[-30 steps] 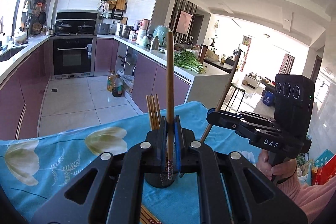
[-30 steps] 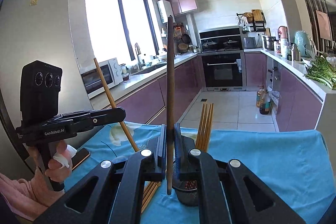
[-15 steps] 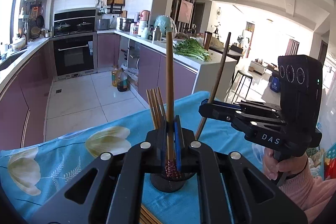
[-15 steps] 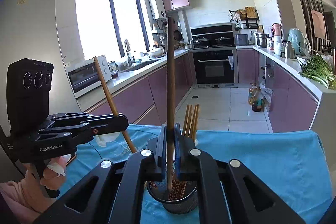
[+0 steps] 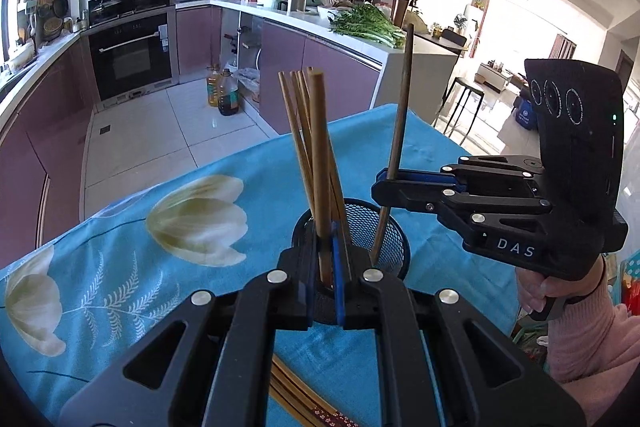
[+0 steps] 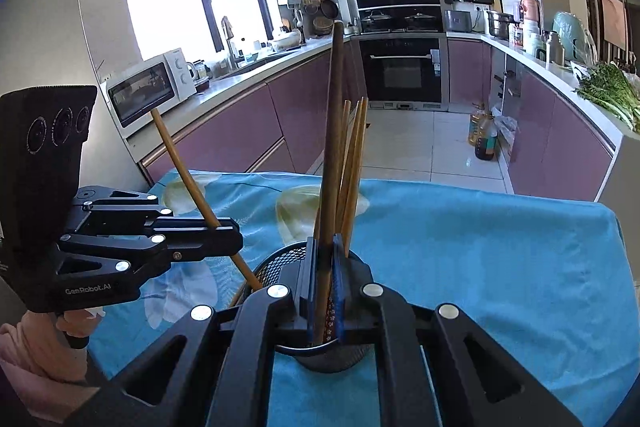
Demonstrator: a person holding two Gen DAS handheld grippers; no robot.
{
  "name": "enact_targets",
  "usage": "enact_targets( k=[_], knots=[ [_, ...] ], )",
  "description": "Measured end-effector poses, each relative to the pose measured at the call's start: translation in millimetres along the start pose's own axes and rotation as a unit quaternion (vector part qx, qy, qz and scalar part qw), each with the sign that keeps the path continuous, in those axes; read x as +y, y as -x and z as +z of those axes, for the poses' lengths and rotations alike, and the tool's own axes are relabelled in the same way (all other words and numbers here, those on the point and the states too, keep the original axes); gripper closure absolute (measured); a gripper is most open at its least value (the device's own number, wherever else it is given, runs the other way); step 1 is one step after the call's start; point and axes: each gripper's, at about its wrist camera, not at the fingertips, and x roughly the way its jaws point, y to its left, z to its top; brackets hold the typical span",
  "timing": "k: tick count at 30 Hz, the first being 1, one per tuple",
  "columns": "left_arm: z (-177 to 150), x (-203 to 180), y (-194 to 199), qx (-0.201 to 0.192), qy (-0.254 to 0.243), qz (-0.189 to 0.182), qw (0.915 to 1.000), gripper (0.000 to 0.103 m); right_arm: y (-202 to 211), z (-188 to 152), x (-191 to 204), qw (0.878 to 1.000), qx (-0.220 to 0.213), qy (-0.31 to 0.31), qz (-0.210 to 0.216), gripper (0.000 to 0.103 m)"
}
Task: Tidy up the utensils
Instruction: 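Open the left tool to release its chopstick while the right tool releases its own, then move both open tools back over the remaining chopsticks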
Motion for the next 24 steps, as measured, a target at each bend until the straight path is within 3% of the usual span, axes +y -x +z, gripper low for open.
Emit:
enact_targets(
  k=[12, 14, 19, 24],
  knots=[
    [11.5, 10.4, -25.5, 0.009, 0.023, 0.002, 0.9997, 0.091, -16.2, -0.2, -7.4, 1.000, 0.005, -0.027, -0.006, 0.095],
    [7.4, 10.8, -23.1, 0.005, 0.027, 0.001, 0.9996, 0.091, -17.6, 0.2, -10.2, 0.999, 0.005, -0.031, -0.007, 0.091],
    [-3.2, 16.5, -11.5, -0.017, 0.044, 0.017, 0.9988, 0.085, -13.2, -3.4, -10.6, 0.999, -0.002, -0.039, -0.001, 0.090],
    [-17.4, 15.6, 17.3, -0.058, 0.044, 0.040, 0.9966, 0.076, 3.7, -5.8, -5.3, 0.999, -0.022, -0.031, -0.001, 0.077]
  ],
)
